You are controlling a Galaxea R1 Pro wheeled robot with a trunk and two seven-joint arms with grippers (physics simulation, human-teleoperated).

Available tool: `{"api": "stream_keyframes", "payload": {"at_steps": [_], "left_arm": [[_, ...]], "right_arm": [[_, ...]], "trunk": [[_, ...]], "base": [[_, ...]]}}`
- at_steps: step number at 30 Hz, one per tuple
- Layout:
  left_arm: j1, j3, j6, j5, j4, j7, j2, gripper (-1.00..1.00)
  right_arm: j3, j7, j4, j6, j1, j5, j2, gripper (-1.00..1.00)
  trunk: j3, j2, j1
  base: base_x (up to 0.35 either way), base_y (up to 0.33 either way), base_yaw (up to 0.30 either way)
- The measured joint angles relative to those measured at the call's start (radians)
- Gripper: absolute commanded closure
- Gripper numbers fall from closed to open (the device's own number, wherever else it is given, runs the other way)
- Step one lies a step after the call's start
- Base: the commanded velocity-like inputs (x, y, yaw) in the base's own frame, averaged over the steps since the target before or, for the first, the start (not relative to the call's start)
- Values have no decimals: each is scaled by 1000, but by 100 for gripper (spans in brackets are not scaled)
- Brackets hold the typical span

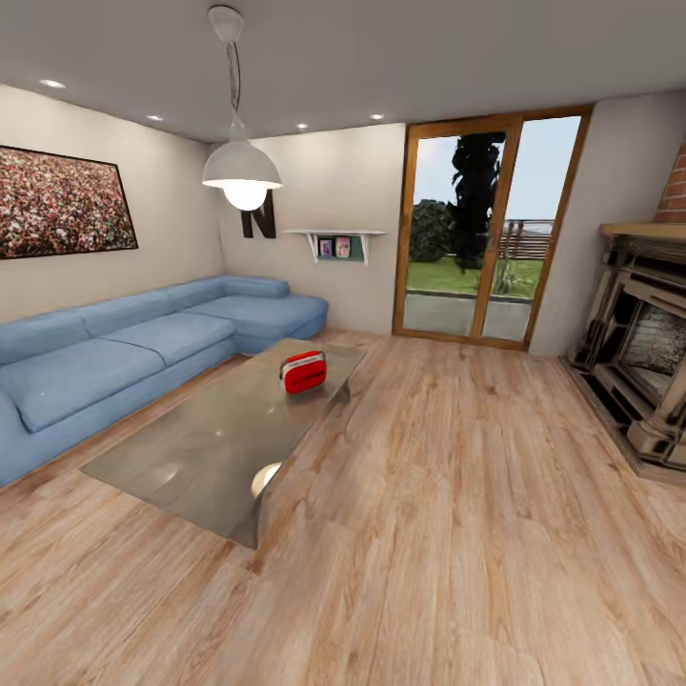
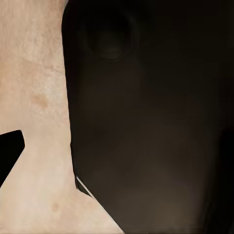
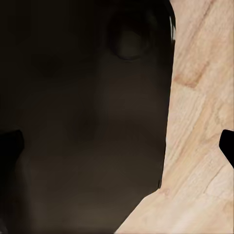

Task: Turn on the radio receiver that's on the table in the living room.

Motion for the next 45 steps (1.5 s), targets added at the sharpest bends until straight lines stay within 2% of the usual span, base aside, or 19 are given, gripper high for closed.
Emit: {"api": "stream_keyframes", "payload": {"at_steps": [1, 10, 13, 16, 26, 34, 37, 38, 41, 43, 45], "left_arm": [[0, 0, 0, 0, 0, 0, 0, -100], [51, -1, -7, -3, 6, -2, -50, -100], [53, 0, -6, -3, 5, -2, -67, -100], [53, 1, -6, -3, 5, -2, -81, -100], [54, 2, -7, -2, 5, -2, -94, -100], [53, -1, -7, 0, -13, -2, -112, -100], [53, -1, 1, -1, -150, 2, -118, -100], [52, -1, 7, -2, -234, 6, -121, -100], [53, -2, 24, -4, -361, 32, -127, -100], [51, -2, 87, -4, -467, 74, -128, -100], [45, -2, 173, -5, -583, 111, -128, -100]], "right_arm": [[0, 0, 0, 0, 0, 0, 0, -100], [1, -1, 9, -2, -34, 2, 50, -100], [2, -1, 9, -2, -35, 2, 64, -100], [1, -1, 9, -2, -35, 2, 64, -100], [0, -1, 8, -2, -35, 2, 64, -100], [2, 0, -37, -15, -37, 2, 63, -100], [2, -1, -151, -16, -42, 3, 57, -100], [2, -1, -242, -14, -45, 4, 49, -100], [1, -1, -381, -9, -52, 5, 33, -100], [1, 0, -468, -6, -74, 10, 21, -100], [1, 0, -514, -3, -100, 27, 4, -100]], "trunk": [[0, 0, 0], [0, 0, 0], [0, 0, 0], [0, 0, 0], [0, 0, 0], [0, 0, 0], [0, 0, 0], [0, 0, 0], [0, 0, 0], [0, 0, 0], [0, 0, 0]], "base": [[0, 0, 0], [0, 0, 0], [0, 0, 0], [0, 0, 0], [0, 0, 0], [0, 0, 0], [0, 0, 0], [0, 0, 0], [0, 0, 0], [0, 0, 0], [0, 0, 0]]}}
